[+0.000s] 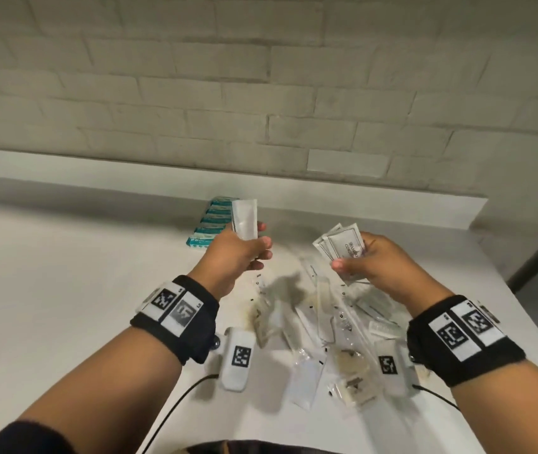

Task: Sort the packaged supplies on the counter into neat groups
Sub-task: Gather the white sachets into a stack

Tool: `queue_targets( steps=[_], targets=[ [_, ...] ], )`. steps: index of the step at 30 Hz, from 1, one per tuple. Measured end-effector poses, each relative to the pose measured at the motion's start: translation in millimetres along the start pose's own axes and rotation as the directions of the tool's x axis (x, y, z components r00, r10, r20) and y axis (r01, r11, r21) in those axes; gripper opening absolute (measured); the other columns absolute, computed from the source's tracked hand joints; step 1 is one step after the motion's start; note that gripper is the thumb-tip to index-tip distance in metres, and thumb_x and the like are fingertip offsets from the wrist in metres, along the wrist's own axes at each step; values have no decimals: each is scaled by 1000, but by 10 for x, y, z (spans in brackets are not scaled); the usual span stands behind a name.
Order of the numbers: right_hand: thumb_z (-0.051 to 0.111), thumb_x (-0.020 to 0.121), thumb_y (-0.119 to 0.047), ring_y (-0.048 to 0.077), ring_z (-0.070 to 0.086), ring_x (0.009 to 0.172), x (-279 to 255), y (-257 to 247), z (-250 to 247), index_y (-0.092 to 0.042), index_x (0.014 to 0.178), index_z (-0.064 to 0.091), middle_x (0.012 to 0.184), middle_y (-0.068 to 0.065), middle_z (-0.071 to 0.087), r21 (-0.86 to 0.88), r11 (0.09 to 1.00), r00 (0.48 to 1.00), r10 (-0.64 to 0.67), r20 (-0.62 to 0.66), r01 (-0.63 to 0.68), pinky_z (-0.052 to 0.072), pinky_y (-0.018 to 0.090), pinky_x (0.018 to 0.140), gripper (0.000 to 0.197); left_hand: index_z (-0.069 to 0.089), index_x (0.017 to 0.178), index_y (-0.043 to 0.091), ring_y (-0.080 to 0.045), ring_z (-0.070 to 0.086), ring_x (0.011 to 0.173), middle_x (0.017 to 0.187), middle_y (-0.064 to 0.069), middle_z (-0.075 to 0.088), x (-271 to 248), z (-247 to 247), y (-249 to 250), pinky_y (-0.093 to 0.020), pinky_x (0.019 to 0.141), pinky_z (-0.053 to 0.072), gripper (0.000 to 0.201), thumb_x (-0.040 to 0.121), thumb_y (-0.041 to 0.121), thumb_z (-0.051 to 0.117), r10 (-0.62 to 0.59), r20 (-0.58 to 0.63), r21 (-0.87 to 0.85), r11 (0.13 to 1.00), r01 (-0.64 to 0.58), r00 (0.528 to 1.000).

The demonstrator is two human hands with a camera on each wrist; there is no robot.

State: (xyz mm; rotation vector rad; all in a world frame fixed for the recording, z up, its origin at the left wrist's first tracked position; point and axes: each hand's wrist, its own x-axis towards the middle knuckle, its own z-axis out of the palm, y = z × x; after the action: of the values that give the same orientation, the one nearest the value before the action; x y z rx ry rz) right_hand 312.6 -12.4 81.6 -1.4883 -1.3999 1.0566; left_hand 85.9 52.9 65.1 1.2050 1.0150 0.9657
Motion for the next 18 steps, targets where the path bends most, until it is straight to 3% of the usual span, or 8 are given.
queue_targets(
  steps=[4, 7, 10, 12, 14, 16, 18],
  targets=[
    [71, 81, -1, 10, 62, 62, 93, 182, 73, -11, 103, 64, 77, 0, 67, -42, 998, 995, 52, -86, -55, 50, 21, 55, 25, 54, 97, 13, -17, 60, 69, 85, -6, 59, 77, -23, -277, -24, 57, 48, 13, 87, 12, 62, -92, -58, 282, 954, 105, 994],
    [72, 81, -6, 8, 66, 68, 83, 302, 69, -15, 104, 64, 83, -3, 70, -103, 991, 995, 72, -75, -80, 50, 21, 61, 25, 56, 90, 14, -19, 62, 72, 83, -4, 63, 31, -145, -457, -26, 60, 50, 16, 82, 15, 70, -191, 73, 647, 756, 99, 979],
    [72, 83, -9, 5, 66, 74, 27, 373, 65, -14, 108, 64, 87, -6, 70, -139, 985, 994, 92, -60, -100, 48, 16, 61, 27, 59, 86, 15, -17, 63, 69, 80, -1, 66, -94, -162, -554, -27, 64, 50, 18, 77, 16, 75, -264, 199, 811, 585, -7, 944],
    [70, 85, -10, 3, 65, 76, -4, 379, 88, -12, 111, 63, 89, -7, 69, -146, 984, 994, 98, -44, -103, 47, 11, 58, 27, 61, 92, 13, -19, 63, 78, 90, -4, 69, -154, -95, -587, -34, 73, 50, 27, 73, 20, 78, -296, 276, 854, 511, -93, 915],
    [69, 85, -7, 6, 66, 77, -34, 368, 130, -7, 113, 63, 96, 1, 71, -114, 988, 995, 100, -17, -101, 49, 6, 57, 29, 58, 97, 13, -20, 59, 86, 100, -5, 67, -205, 6, -633, -35, 76, 47, 36, 71, 26, 80, -354, 351, 885, 428, -183, 867],
    [70, 84, -7, 15, 67, 81, -48, 374, 156, -5, 115, 62, 104, 10, 71, -115, 988, 994, 105, -4, -105, 53, 10, 60, 32, 53, 99, 16, -21, 56, 90, 104, -2, 61, -248, 106, -703, -33, 76, 44, 42, 70, 32, 79, -381, 395, 908, 298, -293, 836],
    [71, 83, -9, 20, 68, 84, -61, 381, 166, -7, 115, 61, 105, 12, 71, -145, 983, 993, 116, -1, -115, 55, 18, 62, 34, 51, 104, 18, -21, 55, 93, 106, 0, 57, -286, 170, -776, -32, 78, 46, 47, 70, 36, 77, -352, 419, 908, 183, -377, 837]
  ],
)
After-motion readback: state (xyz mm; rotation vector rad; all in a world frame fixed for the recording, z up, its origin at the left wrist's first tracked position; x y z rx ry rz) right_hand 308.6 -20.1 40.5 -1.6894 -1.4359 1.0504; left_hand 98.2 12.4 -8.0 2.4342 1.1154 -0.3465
